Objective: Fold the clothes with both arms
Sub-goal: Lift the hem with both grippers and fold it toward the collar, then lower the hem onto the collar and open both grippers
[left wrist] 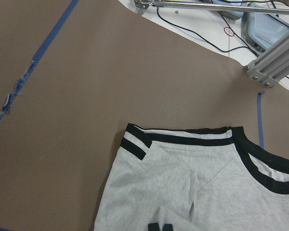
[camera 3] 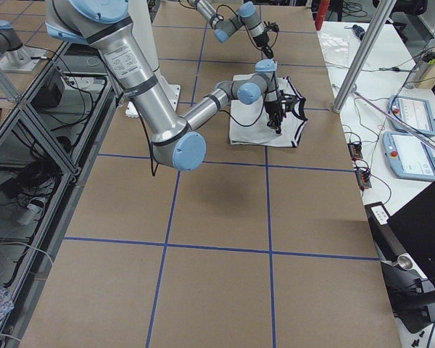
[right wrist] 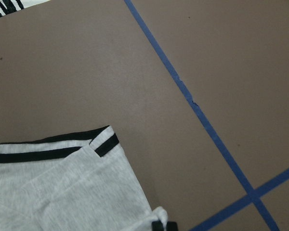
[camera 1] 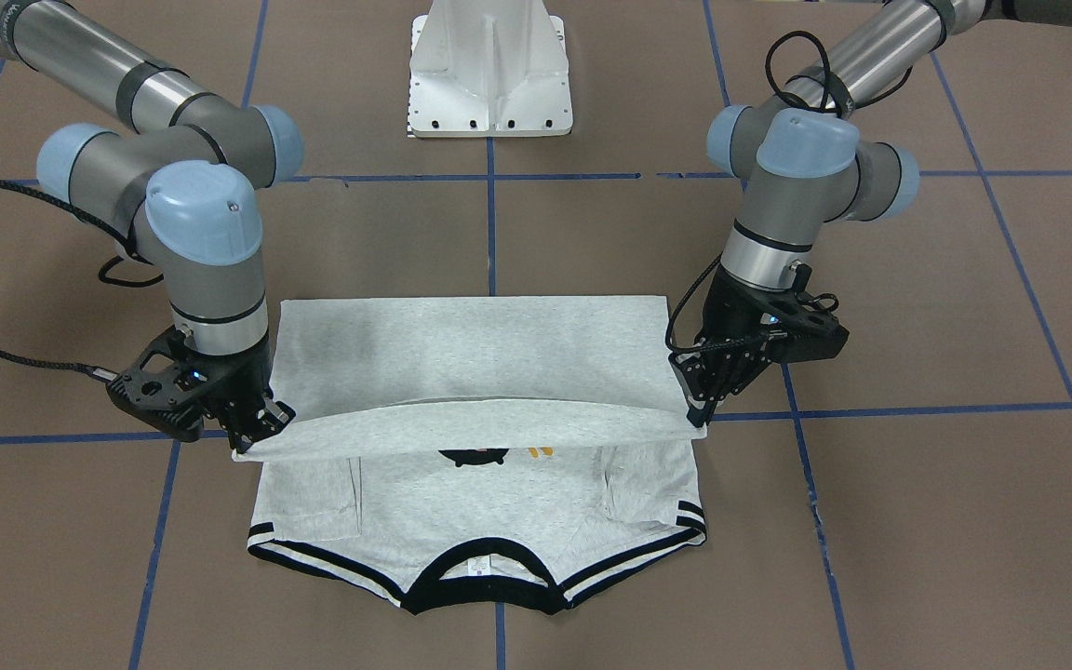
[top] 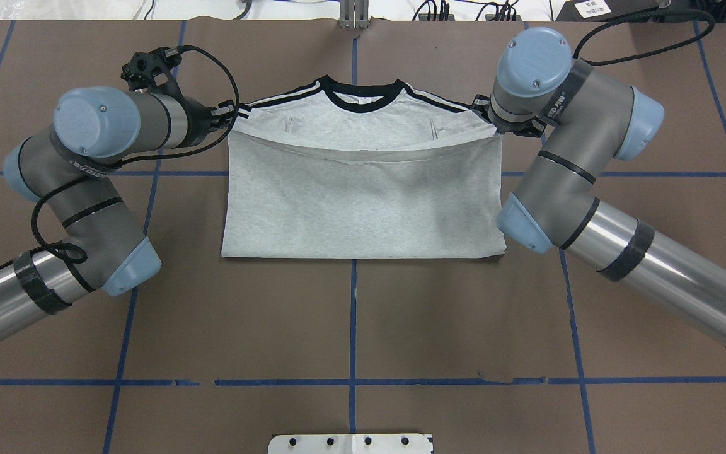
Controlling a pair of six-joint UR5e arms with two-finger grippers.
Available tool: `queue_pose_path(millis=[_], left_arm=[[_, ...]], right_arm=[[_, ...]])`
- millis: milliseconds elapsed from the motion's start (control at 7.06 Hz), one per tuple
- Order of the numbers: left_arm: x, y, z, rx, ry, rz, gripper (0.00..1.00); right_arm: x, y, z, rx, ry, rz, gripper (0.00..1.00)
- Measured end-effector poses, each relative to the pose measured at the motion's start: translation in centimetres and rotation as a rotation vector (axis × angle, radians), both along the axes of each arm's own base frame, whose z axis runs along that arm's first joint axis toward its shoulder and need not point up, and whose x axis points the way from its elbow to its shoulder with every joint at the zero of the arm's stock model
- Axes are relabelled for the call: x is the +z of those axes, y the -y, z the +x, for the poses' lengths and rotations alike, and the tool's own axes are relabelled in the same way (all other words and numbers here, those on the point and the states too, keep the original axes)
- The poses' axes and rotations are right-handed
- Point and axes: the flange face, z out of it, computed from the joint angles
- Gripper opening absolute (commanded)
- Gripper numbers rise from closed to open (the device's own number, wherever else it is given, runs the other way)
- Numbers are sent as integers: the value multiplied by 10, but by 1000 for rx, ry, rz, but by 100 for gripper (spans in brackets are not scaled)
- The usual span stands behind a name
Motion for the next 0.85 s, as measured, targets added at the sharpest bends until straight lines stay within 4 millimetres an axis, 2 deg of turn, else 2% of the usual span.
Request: queue_pose_path(millis=[142,425,849], left_arm=[[2,9,-2,-6,9,12,0],[19,24,0,-17,34,25,0],[36,35,10,-22,32,35,0]], right_arm=[[0,16,-6,3,10,-6,0],[5,35,-16,5,17,-8,0],[17,46,-22,6,8,-14,0]])
